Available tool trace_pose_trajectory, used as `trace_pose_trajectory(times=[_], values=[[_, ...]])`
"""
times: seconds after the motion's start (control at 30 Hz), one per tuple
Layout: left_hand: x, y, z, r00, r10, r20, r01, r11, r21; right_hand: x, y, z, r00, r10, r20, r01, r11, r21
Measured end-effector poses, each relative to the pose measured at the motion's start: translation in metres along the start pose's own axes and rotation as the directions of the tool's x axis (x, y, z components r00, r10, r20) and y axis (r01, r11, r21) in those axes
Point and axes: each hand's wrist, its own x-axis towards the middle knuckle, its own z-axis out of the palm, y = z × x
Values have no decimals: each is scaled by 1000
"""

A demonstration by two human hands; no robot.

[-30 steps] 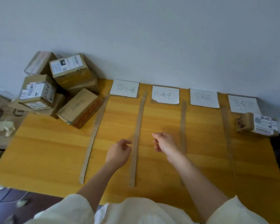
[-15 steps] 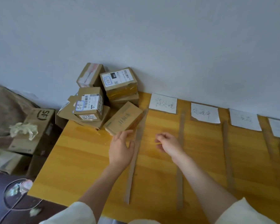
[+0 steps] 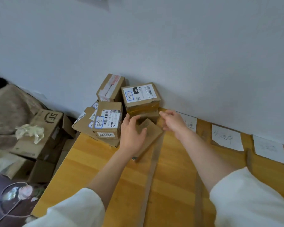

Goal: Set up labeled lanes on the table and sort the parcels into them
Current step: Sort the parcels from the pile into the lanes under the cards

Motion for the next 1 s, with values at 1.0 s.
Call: trace_pose_trajectory(times=[1.0], values=[[11, 8, 27, 996, -41, -85, 28, 988, -155, 61, -5, 8, 994, 106, -8, -97, 939, 329]])
